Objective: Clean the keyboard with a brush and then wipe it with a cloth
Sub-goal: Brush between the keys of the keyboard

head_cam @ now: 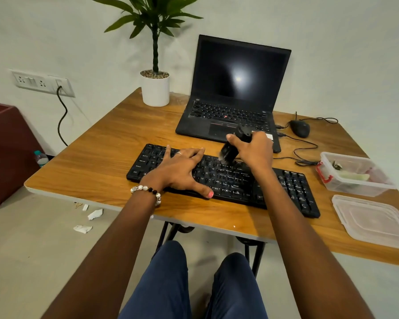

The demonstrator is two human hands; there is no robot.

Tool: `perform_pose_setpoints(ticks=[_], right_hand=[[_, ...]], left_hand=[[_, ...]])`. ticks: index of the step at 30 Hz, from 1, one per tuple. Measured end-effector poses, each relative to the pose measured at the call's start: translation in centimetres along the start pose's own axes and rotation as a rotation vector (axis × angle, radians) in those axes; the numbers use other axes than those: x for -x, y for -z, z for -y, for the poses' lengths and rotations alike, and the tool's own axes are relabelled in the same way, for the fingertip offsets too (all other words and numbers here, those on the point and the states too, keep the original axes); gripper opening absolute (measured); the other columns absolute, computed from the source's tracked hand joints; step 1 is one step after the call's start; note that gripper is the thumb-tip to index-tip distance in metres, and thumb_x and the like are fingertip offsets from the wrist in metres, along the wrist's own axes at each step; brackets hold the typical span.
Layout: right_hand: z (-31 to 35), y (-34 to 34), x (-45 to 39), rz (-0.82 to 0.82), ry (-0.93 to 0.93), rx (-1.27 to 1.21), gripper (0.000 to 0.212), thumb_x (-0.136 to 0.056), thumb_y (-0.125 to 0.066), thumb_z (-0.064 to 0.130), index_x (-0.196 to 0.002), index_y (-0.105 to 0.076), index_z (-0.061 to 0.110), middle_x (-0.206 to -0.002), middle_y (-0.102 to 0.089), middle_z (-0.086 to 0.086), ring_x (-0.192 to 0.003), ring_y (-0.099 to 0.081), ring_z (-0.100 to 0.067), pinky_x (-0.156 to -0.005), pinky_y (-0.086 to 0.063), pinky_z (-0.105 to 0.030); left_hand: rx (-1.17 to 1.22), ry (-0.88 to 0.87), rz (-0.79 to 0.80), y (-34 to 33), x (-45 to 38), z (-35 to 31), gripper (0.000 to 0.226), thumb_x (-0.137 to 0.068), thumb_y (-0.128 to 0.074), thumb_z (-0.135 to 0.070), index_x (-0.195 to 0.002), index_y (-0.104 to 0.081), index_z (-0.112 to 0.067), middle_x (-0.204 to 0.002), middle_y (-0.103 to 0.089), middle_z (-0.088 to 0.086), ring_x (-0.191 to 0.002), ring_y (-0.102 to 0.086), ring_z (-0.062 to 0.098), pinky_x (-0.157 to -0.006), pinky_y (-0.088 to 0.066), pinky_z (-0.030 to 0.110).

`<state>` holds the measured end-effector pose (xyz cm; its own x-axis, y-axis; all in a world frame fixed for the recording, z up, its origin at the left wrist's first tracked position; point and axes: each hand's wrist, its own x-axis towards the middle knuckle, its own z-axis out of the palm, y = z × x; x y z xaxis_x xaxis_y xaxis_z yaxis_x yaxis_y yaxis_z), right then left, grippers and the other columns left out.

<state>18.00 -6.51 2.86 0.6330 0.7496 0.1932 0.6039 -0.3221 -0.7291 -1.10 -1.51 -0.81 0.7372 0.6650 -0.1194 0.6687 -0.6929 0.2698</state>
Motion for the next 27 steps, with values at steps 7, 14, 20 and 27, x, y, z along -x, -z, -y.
perform_pose_setpoints(ticks=[7,14,20,27], right_hand=[[0.9,0.5,0.5,0.023,0.003,-0.249,0.039,-0.078,-0.075,0.048,-0.081,-0.067,0.01,-0.076,-0.065,0.001,-0.077,-0.063,-0.017,-0.071,-0.052,-0.037],[-0.7,1.4,0.4,-0.126,-0.033,0.11,0.051,-0.079,-0.067,0.06,-0.096,-0.065,0.012,-0.094,-0.069,-0.004,-0.091,-0.065,-0.026,-0.085,-0.053,-0.049],[0.1,1.0,0.3,-0.034,-0.047,-0.18,0.046,-0.079,-0.071,0.054,-0.089,-0.068,0.009,-0.086,-0.069,-0.003,-0.082,-0.065,-0.019,-0.068,-0.051,-0.033],[-0.7,1.8,0.5,-0.211,0.043,0.229,0.042,-0.085,-0.065,0.055,-0.08,-0.057,0.013,-0.079,-0.058,0.001,-0.078,-0.056,-0.02,-0.088,-0.049,-0.047]], left_hand=[[-0.007,-0.023,-0.04,-0.2,0.1,-0.1,0.123,-0.058,-0.04,-0.088,-0.155,-0.007,-0.021,-0.161,-0.006,-0.005,-0.148,-0.005,0.018,-0.112,0.017,0.061],[0.115,0.039,-0.204,-0.8,-0.3,-0.3,0.057,-0.099,-0.032,-0.051,-0.151,-0.028,-0.026,-0.157,-0.026,-0.011,-0.145,-0.019,0.013,-0.115,0.01,0.057],[0.244,0.125,-0.336,-1.1,-1.1,-0.4,0.038,-0.102,-0.04,-0.036,-0.14,-0.047,-0.032,-0.147,-0.045,-0.013,-0.139,-0.034,0.01,-0.117,0.006,0.053],[0.32,0.283,-0.45,-1.2,-2.1,-2.0,0.031,-0.102,-0.041,-0.033,-0.125,-0.062,-0.029,-0.131,-0.061,-0.007,-0.13,-0.046,0.014,-0.12,0.001,0.048]])
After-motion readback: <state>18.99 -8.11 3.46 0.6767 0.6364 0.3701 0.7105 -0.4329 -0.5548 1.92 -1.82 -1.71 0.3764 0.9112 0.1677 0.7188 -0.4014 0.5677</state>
